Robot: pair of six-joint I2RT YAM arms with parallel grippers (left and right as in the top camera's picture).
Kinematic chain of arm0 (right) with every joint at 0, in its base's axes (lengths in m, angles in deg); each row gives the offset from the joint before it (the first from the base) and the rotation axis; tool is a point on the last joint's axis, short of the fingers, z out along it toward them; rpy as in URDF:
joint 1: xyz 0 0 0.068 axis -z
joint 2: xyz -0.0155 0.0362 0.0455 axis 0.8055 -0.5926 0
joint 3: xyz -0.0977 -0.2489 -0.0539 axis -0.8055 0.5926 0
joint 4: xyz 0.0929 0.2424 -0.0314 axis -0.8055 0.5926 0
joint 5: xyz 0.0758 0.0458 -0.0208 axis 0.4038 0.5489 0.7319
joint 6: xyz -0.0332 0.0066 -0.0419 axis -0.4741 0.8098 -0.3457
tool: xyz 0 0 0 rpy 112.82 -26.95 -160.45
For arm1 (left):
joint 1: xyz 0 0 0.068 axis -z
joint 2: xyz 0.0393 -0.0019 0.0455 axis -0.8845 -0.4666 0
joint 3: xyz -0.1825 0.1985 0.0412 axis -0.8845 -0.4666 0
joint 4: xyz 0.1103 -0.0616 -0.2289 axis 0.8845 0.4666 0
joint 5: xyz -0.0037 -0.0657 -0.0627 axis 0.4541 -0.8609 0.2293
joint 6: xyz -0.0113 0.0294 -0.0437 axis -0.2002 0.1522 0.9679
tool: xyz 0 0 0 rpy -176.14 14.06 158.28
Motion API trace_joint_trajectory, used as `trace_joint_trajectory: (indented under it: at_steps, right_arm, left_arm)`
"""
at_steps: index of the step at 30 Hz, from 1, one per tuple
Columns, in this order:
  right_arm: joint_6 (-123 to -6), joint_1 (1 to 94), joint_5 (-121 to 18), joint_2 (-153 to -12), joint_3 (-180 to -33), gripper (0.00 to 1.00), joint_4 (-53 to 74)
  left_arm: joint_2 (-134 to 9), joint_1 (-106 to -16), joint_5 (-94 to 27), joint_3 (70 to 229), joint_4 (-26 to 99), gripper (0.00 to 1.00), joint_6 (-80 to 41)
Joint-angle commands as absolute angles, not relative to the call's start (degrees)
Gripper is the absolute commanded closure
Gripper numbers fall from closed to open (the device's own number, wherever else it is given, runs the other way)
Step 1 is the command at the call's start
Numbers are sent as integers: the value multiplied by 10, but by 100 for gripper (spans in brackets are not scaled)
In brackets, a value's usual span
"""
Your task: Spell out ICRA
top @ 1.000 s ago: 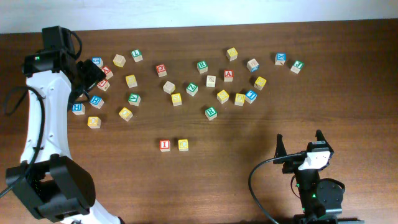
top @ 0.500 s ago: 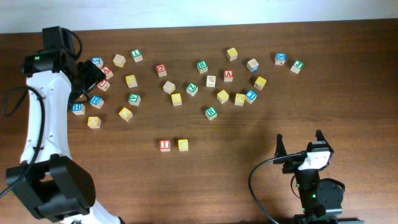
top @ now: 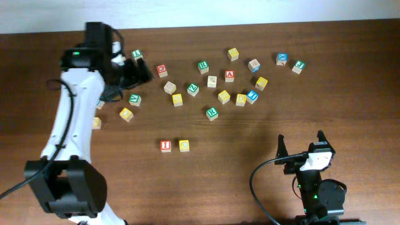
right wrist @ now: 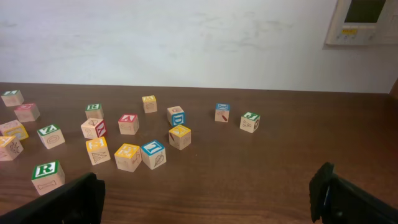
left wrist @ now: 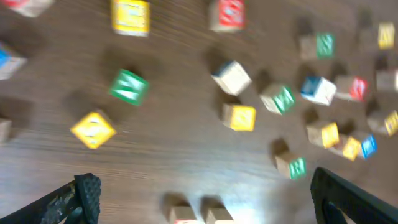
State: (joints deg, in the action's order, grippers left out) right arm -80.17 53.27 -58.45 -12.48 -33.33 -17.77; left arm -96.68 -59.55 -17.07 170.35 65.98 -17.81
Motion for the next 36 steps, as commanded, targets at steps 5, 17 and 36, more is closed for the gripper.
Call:
trace_joint_trajectory:
  at_steps: [5, 17, 36]
  right_arm:
    - [-803, 537, -589, -121, -330, 2, -175]
    - [-803, 537, -589, -121, -330, 2, -175]
    - [-803, 537, -589, -121, -330, 2, -175]
  left_arm:
    - [-1037, -484, -177, 1702, 676, 1, -248]
    - [-1053, -440, -144, 1702, 695, 1, -261]
    - [-1053, -684, -37, 1702, 747, 1, -190]
